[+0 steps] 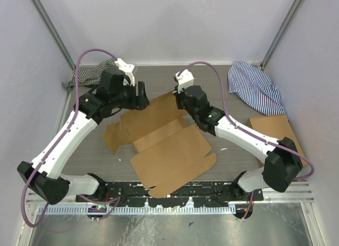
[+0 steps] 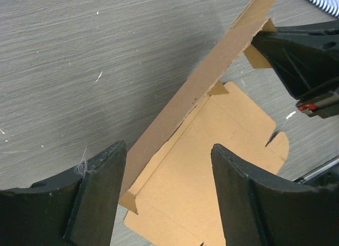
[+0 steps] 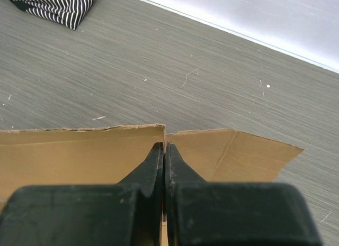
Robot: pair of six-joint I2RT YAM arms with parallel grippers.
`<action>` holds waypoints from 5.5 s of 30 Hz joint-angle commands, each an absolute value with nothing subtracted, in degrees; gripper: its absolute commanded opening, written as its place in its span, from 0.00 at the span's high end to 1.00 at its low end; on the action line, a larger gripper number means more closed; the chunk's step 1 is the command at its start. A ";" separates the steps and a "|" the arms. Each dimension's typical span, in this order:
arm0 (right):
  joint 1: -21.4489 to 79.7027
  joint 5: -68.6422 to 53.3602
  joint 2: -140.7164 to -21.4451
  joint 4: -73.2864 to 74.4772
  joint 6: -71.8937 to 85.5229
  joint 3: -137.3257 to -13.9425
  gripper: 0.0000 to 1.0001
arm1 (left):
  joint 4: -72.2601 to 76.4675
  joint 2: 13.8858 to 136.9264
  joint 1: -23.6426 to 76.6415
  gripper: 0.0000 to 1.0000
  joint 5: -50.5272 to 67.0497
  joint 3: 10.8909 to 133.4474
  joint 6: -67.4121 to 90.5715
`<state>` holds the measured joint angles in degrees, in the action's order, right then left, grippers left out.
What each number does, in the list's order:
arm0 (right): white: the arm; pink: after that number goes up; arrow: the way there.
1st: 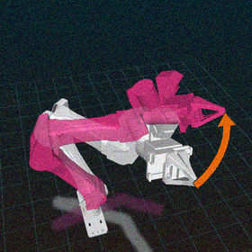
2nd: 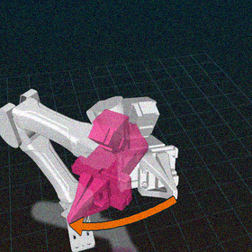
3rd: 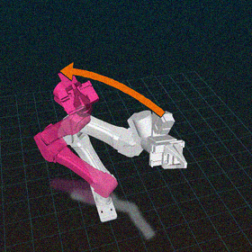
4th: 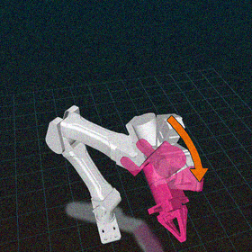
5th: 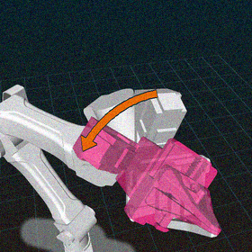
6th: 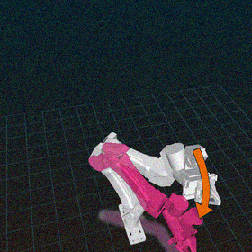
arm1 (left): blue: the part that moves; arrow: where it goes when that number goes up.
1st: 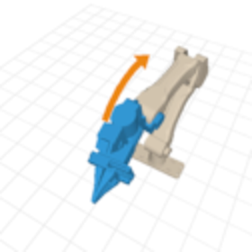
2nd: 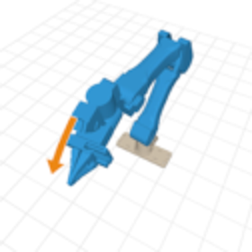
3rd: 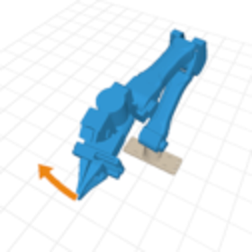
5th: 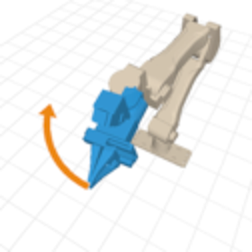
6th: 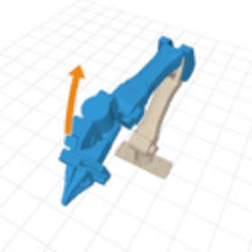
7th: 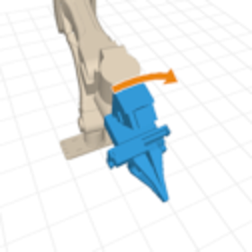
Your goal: Fold the paper box
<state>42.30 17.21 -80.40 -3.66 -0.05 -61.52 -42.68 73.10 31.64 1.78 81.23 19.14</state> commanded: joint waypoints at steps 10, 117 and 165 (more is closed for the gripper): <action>42.54 15.23 -80.92 -0.35 0.97 -66.29 0.99 | -42.12 78.77 34.69 0.32 -0.12 80.74 10.74; 14.60 -57.47 -99.96 -7.44 -7.99 -61.88 0.39 | -36.34 93.02 65.73 1.00 -56.02 75.21 -18.78; 20.61 -42.52 -105.47 -10.33 -2.59 -67.80 0.53 | -36.46 93.99 65.79 1.00 -55.52 77.10 -16.80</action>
